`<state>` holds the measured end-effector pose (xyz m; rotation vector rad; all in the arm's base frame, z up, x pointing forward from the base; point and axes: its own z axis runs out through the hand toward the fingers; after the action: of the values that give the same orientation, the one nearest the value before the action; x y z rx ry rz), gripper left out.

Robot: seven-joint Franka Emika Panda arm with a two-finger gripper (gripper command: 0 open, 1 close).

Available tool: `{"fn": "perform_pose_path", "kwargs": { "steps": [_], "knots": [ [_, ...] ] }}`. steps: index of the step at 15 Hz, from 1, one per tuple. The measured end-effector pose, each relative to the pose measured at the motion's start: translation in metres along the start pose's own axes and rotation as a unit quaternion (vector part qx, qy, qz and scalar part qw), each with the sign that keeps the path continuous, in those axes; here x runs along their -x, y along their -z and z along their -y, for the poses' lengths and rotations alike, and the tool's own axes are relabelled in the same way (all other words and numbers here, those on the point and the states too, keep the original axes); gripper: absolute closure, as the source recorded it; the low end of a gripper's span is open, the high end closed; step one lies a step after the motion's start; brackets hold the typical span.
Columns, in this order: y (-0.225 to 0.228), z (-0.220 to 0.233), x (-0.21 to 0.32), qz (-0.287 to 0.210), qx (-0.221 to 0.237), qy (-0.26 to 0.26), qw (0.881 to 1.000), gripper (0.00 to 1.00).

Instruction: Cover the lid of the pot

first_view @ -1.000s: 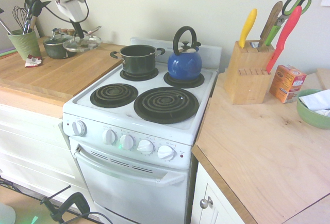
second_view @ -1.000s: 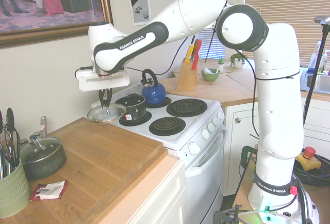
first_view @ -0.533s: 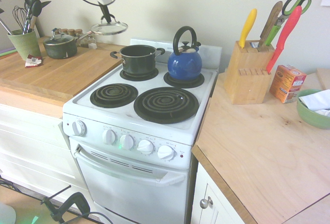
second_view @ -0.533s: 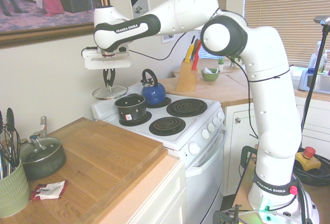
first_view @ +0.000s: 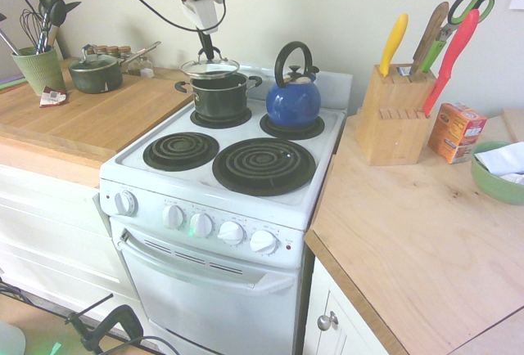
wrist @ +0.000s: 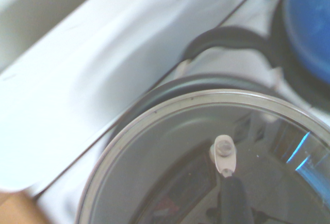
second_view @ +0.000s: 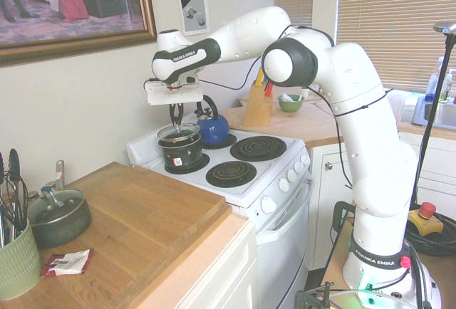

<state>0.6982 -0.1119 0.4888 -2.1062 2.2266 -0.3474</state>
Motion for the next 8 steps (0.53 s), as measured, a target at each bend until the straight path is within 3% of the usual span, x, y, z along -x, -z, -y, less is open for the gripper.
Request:
{"fn": "perform_pose_path", "kwargs": {
  "steps": [8],
  "knots": [
    [-0.018, 0.006, 0.0, -0.004, -0.007, 0.003, 1.0, 1.0]
  ]
}}
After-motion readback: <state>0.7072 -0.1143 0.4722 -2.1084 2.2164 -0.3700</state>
